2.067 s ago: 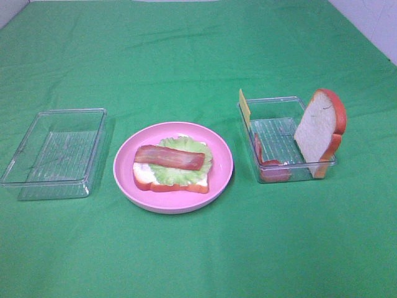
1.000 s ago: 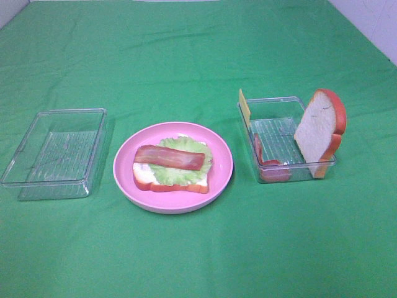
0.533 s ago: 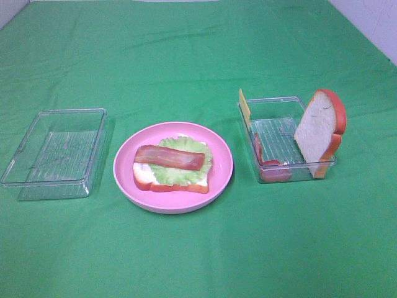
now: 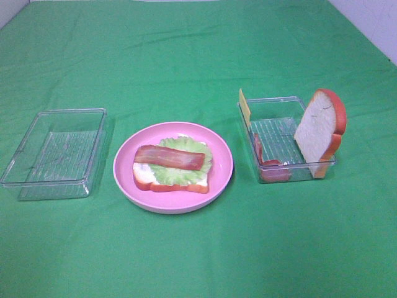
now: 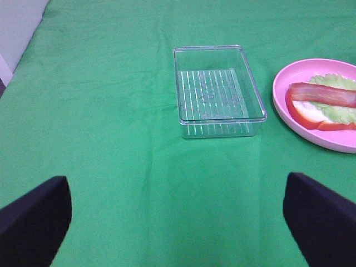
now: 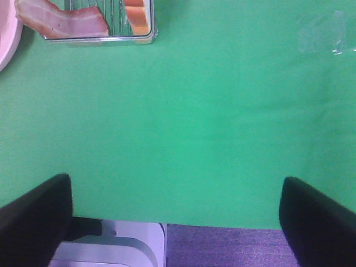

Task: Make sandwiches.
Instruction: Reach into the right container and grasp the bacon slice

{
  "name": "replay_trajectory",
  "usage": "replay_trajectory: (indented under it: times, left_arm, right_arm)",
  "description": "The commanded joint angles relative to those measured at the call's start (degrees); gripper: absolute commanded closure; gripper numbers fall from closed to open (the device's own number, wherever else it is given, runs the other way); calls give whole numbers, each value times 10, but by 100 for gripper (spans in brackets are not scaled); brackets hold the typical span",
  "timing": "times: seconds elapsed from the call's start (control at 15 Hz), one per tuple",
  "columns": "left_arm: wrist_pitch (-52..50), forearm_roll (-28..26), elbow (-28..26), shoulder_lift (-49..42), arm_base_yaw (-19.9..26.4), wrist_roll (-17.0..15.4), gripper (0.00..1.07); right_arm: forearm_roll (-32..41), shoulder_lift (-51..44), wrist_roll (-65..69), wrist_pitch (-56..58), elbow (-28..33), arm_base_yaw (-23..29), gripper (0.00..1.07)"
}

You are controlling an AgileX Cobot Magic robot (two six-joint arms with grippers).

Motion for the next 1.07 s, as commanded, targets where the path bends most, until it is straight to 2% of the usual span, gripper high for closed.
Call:
replay_trajectory:
  times: [0.07,0.27,0.33,0.53,0.6,0.73,0.87,1.07]
  left_arm:
    - [-6,-6,1,-14,2,4,10]
    - [-6,-6,1,-14,2,4,10]
    - [-6,-6,1,-14,2,4,10]
    - [-6,-6,1,-14,2,4,10]
    - [-6,-6,1,-14,2,4,10]
    - [-6,-6,1,-14,2,4,10]
    - [-6,-6,1,-14,2,4,10]
    - [-6,-6,1,-14,2,4,10]
  right_arm:
    - [17,61,-12,24,-46,-1,12]
    - [89,122,-18,-2,-83,5,12]
    - [89,128,-15,-14,-86,14,12]
    - [83,178,22,-73,-108,100,12]
    - [83,219,36,-82,-132,144,12]
    - [83,274,49,-90,-174,191,12]
    - [83,326,56,-94,-220,226,12]
    - [88,387,59,-97,-255,254,12]
